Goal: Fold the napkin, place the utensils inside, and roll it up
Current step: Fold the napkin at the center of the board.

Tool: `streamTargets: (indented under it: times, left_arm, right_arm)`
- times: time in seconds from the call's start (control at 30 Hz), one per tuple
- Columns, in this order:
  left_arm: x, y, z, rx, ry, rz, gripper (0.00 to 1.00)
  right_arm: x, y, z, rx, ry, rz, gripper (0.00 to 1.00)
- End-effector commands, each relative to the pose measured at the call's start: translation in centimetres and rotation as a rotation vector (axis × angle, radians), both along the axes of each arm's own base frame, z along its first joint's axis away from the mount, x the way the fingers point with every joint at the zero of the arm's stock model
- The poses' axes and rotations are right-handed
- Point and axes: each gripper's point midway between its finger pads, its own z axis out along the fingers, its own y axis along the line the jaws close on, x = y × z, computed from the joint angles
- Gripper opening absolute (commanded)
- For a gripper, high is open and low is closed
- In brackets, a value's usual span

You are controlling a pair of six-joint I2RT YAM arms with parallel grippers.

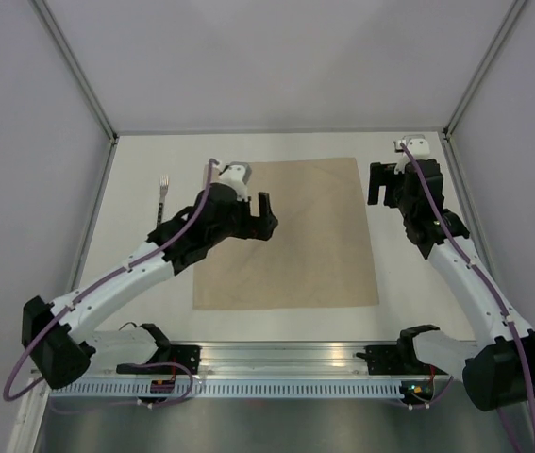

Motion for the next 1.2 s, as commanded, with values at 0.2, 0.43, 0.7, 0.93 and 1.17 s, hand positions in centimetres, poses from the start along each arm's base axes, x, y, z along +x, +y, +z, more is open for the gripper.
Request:
streamTargets:
  times: [0.2,0.43,0.7,0.93,1.17]
  left_arm:
    - [-3.5,-16.5,-1.8,0.094,-0.083,-0.266,0.94]
    - [-7.7,-26.0,-7.1,0.078,-0.033,-0.432,0.87]
    - [-11.6,-32.6,-12.4,0.132,-0.016,-0.543,0.8]
    - [-12.2,-34.4,-16.4,0.175,0.016,-0.568,0.65]
    - [-12.8,-35.1,-18.9,0.208,0.029,-0.588,0.63]
  right_arm:
    - [1.4,-3.6,1.7,0.027,0.052,-0.145,0.98]
    - [1.2,-5.5,0.5,0.042,0.057,-0.193,0.98]
    - [0.8,-5.9,0.2,0.052,0.044,-0.197,0.98]
    - [0.8,-6.0,0.1,0.046,0.039,-0.198,0.98]
    - [0.7,-5.9,0.1,0.044,0.037,-0.191,0.98]
